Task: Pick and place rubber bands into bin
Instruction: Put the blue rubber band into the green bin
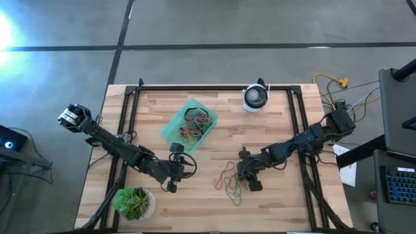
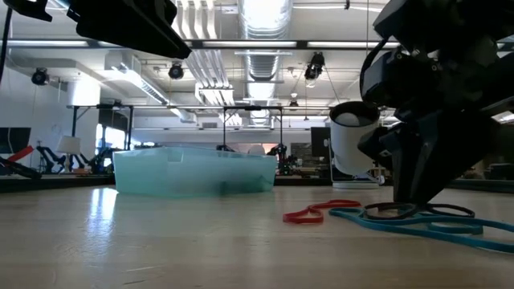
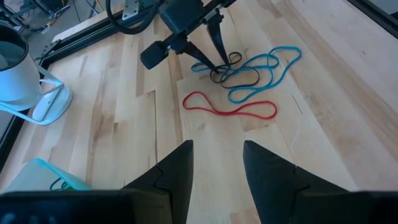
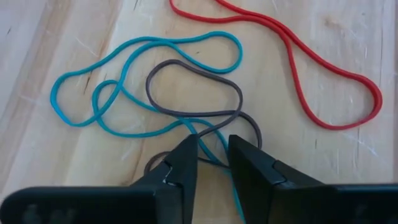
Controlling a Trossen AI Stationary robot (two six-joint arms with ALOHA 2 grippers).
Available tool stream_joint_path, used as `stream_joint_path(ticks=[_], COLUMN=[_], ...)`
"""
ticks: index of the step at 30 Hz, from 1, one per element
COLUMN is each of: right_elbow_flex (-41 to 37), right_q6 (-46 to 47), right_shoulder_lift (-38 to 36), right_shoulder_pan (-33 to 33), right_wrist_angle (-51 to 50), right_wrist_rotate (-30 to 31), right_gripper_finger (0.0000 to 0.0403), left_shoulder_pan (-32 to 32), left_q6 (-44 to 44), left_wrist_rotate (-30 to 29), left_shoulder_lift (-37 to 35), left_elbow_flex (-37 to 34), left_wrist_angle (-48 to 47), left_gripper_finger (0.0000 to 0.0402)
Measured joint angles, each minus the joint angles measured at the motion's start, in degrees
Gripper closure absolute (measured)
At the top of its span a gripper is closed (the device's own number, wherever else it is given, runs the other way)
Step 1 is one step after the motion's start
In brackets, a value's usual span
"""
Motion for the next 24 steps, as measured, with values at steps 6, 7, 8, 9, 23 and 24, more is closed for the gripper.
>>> stream_joint_path(ticks=[6,7,8,9,23,24], right_elbow_flex=[0.00,0.00,0.00,0.00,0.00,0.00], right_q6=[2.83,2.98,3.02,3.07,5.78,5.78], right_shoulder_lift=[0.00,-0.01,-0.02,-0.02,-0.07,-0.07], right_shoulder_pan=[0.00,0.00,0.00,0.00,0.02,0.08], right_wrist_angle=[0.10,0.08,0.09,0.10,-0.22,-0.23], right_wrist_rotate=[0.00,-0.01,-0.01,-0.01,-1.68,-1.68], right_gripper_finger=[0.0305,0.0303,0.0300,0.0298,0.0260,0.0258], left_shoulder_pan=[0.00,0.00,0.00,0.00,0.00,0.01], left_q6=[0.00,0.00,0.00,0.00,-0.01,0.00], left_wrist_rotate=[0.00,0.00,0.00,0.00,0.00,0.00], left_shoulder_lift=[0.00,0.00,0.00,0.00,0.00,0.00], left_elbow_flex=[0.00,0.00,0.00,0.00,-0.02,-0.02], left_wrist_angle=[0.00,0.01,0.02,0.02,0.04,0.04], left_gripper_finger=[0.0276,0.0276,0.0276,0.0276,0.0276,0.0276])
